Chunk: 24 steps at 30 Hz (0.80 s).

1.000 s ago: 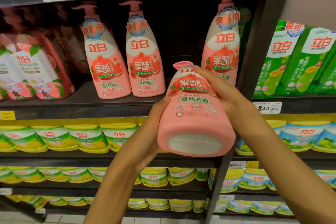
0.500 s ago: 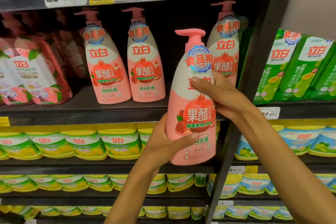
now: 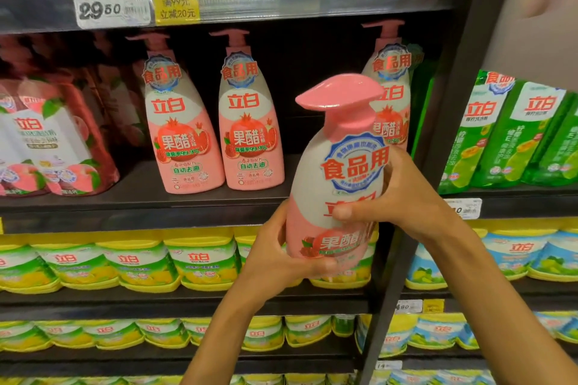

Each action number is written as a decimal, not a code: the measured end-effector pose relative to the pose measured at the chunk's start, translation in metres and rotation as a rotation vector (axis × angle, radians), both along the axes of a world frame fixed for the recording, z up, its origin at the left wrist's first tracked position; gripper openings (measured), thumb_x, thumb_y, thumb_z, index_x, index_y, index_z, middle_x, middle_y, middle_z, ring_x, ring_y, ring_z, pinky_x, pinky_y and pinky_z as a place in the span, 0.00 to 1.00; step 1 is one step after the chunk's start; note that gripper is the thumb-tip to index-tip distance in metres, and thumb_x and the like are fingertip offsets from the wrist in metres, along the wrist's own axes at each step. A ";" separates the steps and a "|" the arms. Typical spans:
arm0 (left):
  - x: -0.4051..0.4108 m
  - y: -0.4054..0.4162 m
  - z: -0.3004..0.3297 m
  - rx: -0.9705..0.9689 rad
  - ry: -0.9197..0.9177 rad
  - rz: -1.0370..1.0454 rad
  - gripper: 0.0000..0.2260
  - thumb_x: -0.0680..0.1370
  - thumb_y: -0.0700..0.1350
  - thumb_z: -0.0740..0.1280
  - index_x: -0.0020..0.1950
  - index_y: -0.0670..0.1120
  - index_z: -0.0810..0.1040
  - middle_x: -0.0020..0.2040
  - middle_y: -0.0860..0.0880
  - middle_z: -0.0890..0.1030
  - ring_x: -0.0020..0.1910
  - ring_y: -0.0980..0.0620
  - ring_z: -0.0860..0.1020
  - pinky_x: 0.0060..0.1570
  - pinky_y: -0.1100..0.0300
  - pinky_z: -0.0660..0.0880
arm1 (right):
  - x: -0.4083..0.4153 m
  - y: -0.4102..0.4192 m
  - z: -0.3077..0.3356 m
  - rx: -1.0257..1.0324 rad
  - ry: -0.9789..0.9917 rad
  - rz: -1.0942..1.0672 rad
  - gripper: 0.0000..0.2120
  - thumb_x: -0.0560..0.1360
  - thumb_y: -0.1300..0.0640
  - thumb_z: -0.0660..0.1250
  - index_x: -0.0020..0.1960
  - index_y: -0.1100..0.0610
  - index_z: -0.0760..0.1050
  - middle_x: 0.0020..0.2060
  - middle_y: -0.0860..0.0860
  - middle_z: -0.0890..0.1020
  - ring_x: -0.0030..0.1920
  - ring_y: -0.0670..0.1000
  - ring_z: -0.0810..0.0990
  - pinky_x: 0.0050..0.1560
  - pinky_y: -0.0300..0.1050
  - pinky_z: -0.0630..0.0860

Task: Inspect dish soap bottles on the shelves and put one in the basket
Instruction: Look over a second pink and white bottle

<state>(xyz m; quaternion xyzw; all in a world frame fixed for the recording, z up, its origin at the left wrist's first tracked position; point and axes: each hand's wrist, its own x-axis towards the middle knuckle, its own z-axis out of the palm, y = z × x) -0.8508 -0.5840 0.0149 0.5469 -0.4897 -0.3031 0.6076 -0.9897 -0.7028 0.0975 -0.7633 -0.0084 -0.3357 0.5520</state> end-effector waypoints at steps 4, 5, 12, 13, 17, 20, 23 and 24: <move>0.001 0.003 -0.003 -0.012 0.158 -0.011 0.38 0.57 0.44 0.81 0.65 0.56 0.72 0.56 0.51 0.83 0.55 0.51 0.82 0.46 0.61 0.80 | 0.008 -0.007 0.000 0.168 0.014 0.060 0.35 0.51 0.46 0.83 0.54 0.49 0.73 0.44 0.40 0.86 0.45 0.42 0.85 0.40 0.34 0.80; 0.002 0.004 -0.004 -0.017 0.210 -0.018 0.40 0.56 0.44 0.82 0.66 0.55 0.71 0.56 0.50 0.83 0.55 0.50 0.82 0.46 0.60 0.80 | 0.011 -0.007 -0.001 0.226 0.012 0.098 0.36 0.50 0.42 0.83 0.54 0.49 0.74 0.44 0.42 0.86 0.45 0.43 0.85 0.40 0.35 0.80; 0.001 -0.003 -0.015 -0.006 0.290 -0.003 0.37 0.56 0.62 0.80 0.63 0.54 0.77 0.57 0.47 0.83 0.58 0.49 0.81 0.51 0.60 0.78 | 0.028 -0.004 -0.007 0.519 -0.044 0.056 0.16 0.69 0.57 0.73 0.56 0.54 0.77 0.45 0.53 0.87 0.43 0.52 0.86 0.39 0.43 0.82; 0.003 -0.005 -0.017 0.008 0.288 0.022 0.36 0.56 0.64 0.79 0.62 0.54 0.77 0.57 0.47 0.83 0.58 0.49 0.80 0.52 0.58 0.78 | 0.027 -0.002 -0.006 0.518 -0.052 0.017 0.15 0.69 0.58 0.70 0.56 0.54 0.77 0.45 0.53 0.87 0.44 0.52 0.86 0.39 0.43 0.82; 0.001 -0.013 -0.016 0.030 0.336 0.093 0.34 0.58 0.71 0.73 0.56 0.52 0.80 0.54 0.48 0.84 0.54 0.50 0.82 0.47 0.61 0.79 | 0.034 0.012 0.000 0.350 -0.108 -0.231 0.24 0.67 0.53 0.77 0.60 0.51 0.75 0.52 0.52 0.85 0.50 0.53 0.85 0.47 0.49 0.83; -0.001 -0.021 -0.016 0.004 0.517 0.109 0.29 0.59 0.72 0.71 0.49 0.52 0.85 0.50 0.49 0.86 0.50 0.53 0.84 0.40 0.63 0.79 | 0.038 0.015 0.007 0.382 -0.073 -0.228 0.28 0.69 0.47 0.74 0.66 0.51 0.72 0.55 0.53 0.84 0.51 0.53 0.85 0.51 0.53 0.83; 0.001 -0.023 -0.016 -0.042 0.601 0.056 0.23 0.64 0.70 0.67 0.51 0.58 0.84 0.53 0.51 0.85 0.53 0.53 0.83 0.43 0.62 0.80 | 0.036 0.004 0.012 0.394 -0.012 -0.178 0.30 0.69 0.46 0.70 0.69 0.50 0.69 0.58 0.51 0.83 0.55 0.52 0.83 0.54 0.49 0.81; -0.001 -0.023 -0.015 -0.046 0.637 0.035 0.22 0.65 0.69 0.66 0.52 0.59 0.84 0.53 0.51 0.85 0.52 0.53 0.83 0.43 0.61 0.80 | 0.037 -0.001 0.013 0.428 -0.006 -0.161 0.30 0.69 0.46 0.70 0.69 0.50 0.70 0.59 0.51 0.82 0.58 0.52 0.82 0.56 0.50 0.80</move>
